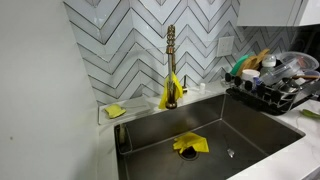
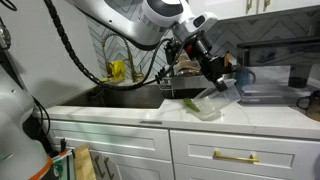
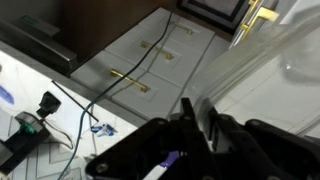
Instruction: Pour the contents of the lunchbox onto the counter, pick up the green spoon and put it in the drying rack
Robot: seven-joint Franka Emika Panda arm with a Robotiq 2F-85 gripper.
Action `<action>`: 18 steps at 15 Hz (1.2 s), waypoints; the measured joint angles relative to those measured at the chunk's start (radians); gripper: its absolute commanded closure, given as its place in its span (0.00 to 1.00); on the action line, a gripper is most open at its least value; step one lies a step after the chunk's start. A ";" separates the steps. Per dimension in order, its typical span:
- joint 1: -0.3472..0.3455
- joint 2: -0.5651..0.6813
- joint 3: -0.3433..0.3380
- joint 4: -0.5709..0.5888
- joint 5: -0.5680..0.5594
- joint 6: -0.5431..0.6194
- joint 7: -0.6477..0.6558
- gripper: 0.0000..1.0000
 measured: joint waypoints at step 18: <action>-0.100 0.220 -0.063 0.157 1.019 0.001 -0.040 0.86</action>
